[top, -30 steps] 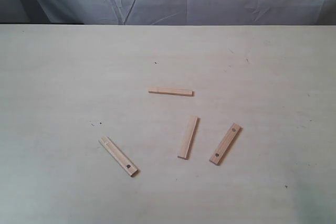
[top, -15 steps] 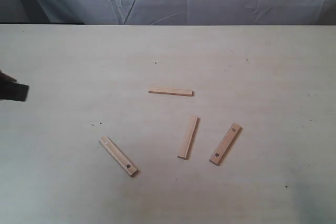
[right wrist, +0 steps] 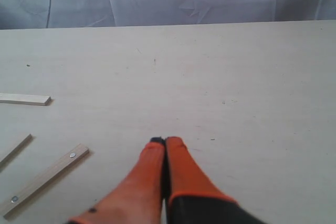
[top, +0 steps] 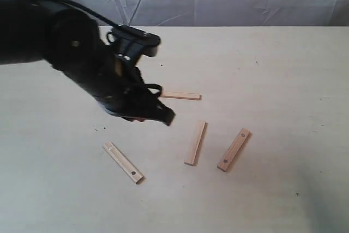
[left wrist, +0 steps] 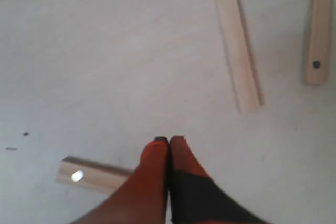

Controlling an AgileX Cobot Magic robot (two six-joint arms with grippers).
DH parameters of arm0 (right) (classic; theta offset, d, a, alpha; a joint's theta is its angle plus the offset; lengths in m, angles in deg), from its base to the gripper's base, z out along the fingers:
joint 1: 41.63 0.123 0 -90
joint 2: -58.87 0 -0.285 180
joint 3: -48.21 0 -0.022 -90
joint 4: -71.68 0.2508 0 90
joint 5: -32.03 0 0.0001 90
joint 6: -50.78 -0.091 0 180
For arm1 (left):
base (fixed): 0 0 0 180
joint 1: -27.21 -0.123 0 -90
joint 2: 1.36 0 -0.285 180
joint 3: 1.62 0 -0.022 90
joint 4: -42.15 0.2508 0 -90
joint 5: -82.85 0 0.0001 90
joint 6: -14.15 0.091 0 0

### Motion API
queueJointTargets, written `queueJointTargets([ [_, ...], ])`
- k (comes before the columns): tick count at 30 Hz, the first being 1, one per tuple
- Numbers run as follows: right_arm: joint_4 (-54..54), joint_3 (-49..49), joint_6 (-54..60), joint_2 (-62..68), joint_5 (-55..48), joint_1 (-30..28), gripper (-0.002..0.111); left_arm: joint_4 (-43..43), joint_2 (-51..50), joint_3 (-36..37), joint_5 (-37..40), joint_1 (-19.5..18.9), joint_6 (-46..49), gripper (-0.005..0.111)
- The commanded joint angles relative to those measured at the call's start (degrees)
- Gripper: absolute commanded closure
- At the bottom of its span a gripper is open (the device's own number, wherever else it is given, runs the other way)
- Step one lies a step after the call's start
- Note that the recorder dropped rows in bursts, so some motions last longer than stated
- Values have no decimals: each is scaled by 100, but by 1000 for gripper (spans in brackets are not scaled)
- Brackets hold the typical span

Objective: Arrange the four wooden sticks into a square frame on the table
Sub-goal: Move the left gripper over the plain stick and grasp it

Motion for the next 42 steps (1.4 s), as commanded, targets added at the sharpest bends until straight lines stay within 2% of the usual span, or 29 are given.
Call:
queueJointTargets([
  [1,-6,-8,3,-34,81,-31,108,-110,-699,-605,-243,485,-363,107],
  [7,5,-8,3,-34,67,-31,108,-899,-1115,-926,-650,613,-363,107],
  [17,5,-8,3,-34,67,-31,108,-853,-1462,-952,-760,637,-349,107],
  [20,5,-8,3,-34,67,-31,108,-837,-1682,-1033,-785,637,-495,100],
  [26,-7,-8,3,-34,86,-31,108,-812,-2012,-1292,-804,637,-650,74],
  [42,-7,-8,3,-34,86,-31,108,-251,-2611,-1767,-480,637,-818,73],
])
